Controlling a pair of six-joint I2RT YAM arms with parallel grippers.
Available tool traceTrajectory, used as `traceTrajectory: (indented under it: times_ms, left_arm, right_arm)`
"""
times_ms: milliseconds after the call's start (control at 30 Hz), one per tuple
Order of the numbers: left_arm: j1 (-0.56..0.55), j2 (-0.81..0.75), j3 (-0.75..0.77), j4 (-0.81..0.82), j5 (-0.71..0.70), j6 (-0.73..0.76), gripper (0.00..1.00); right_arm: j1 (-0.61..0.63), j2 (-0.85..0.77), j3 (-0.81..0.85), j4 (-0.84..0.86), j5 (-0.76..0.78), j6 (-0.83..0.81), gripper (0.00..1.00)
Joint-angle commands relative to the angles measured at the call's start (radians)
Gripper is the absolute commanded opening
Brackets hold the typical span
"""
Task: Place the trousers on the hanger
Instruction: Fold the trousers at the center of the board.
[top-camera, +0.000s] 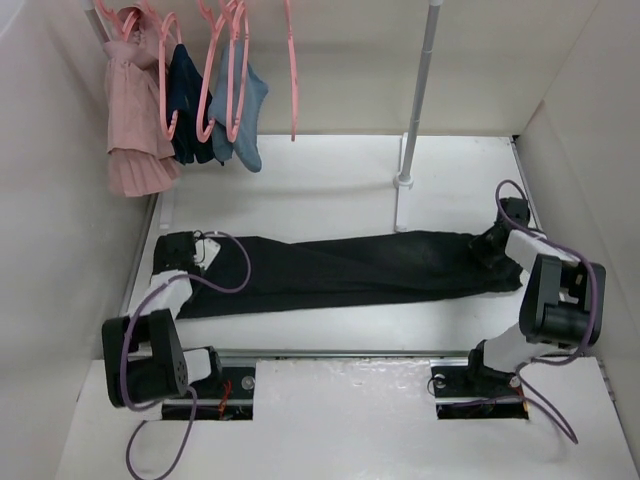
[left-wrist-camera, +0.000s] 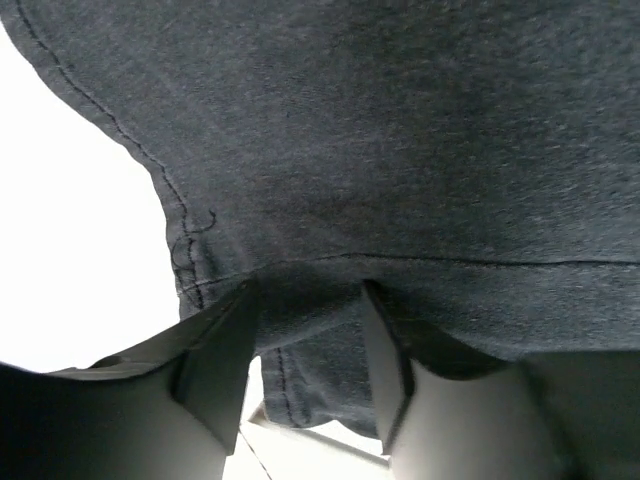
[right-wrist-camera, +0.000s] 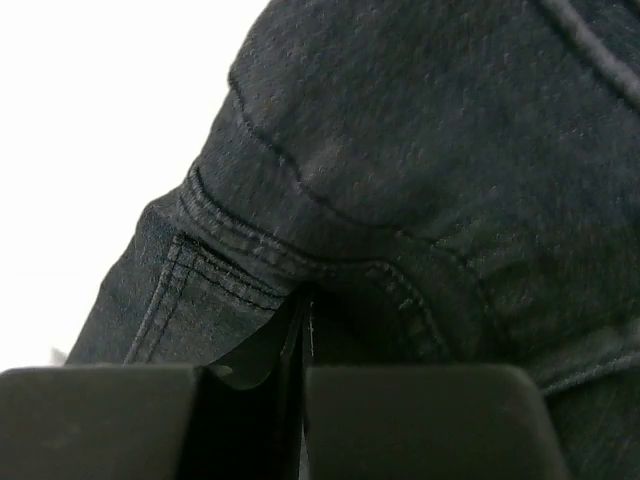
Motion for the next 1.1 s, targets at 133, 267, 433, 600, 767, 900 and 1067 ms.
traceTrajectory:
  times_ms: [133,267,433,600,767,900,1067]
  left_arm:
    - [0.001,0.258,0.274,0.106,0.034,-0.113,0.37]
    - [0.001,0.272,0.423,-0.042,0.131,-0.137,0.36]
    - [0.011,0.070,0.363,-0.210,0.163,-0.128,0.38]
    - [0.060,-0.029,0.321,-0.391,0.093,-0.204,0.50]
    - [0.104,-0.015,0.390,-0.376,0.120,-0.383,0.62]
    - [0.129,0.031,0.428,-0.318,0.253,-0.488,0.68]
    - [0.339,0.045,0.448,-0.258,0.358,-0.496,0.69]
  right_arm:
    - [0.029,0.206,0.237,0.077,-0.016,0.005,0.00]
    - [0.074,0.248,0.389,0.047,0.006,-0.033,0.00]
    - [0.076,0.138,0.305,0.059,0.006,-0.052,0.28]
    - [0.016,-0.037,0.205,0.036,0.006,-0.076,0.64]
    - [-0.021,-0.140,0.196,-0.083,-0.011,-0.101,1.00]
    - [-0.030,-0.203,0.196,-0.143,-0.019,-0.101,1.00]
    - [-0.030,-0.203,0.164,-0.168,-0.061,-0.133,1.00]
